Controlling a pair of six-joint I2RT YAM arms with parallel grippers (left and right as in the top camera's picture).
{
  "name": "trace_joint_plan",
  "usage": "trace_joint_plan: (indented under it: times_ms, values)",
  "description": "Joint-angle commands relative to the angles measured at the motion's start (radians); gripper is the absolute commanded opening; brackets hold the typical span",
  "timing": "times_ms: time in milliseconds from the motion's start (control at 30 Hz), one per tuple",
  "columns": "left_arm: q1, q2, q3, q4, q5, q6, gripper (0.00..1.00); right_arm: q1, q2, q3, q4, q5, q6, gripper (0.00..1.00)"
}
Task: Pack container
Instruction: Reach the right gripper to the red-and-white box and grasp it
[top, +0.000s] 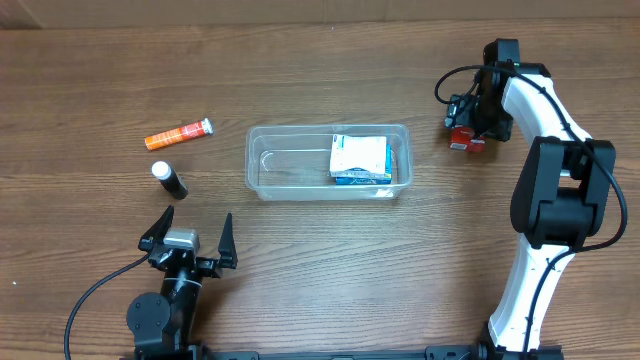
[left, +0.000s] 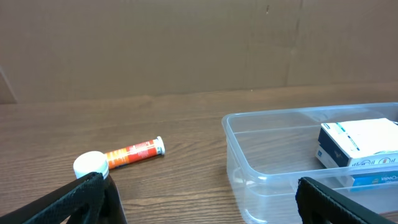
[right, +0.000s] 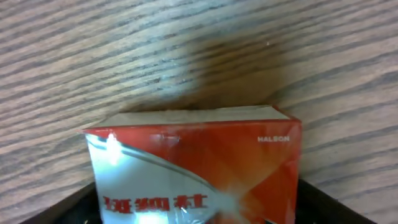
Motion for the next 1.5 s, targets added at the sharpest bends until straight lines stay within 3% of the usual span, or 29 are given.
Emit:
trace_joint_plan:
  times_ms: [0, 433, 800, 1367, 1467]
  values:
    - [0.006, -0.008, -0.003, 0.001, 0.005, 0.008, 1.00, -0.001, 0.021, 0.010, -0.013, -0.025, 0.046, 0.82]
    - [0.006, -0.008, -0.003, 0.001, 0.005, 0.008, 1.00, -0.001, -0.065, 0.240, -0.320, -0.025, 0.075, 0.80]
    - [0.006, -0.008, -0.003, 0.001, 0.005, 0.008, 1.00, 0.000, -0.006, 0.239, -0.255, 0.026, 0.016, 0.89]
    - [0.006, -0.008, -0.003, 0.001, 0.005, 0.008, 1.00, 0.000, 0.037, 0.148, -0.199, 0.024, 0.014, 0.88]
    - [0.006, -0.008, -0.003, 0.001, 0.005, 0.008, 1.00, 0.000, 0.037, 0.148, -0.193, 0.021, 0.015, 0.83]
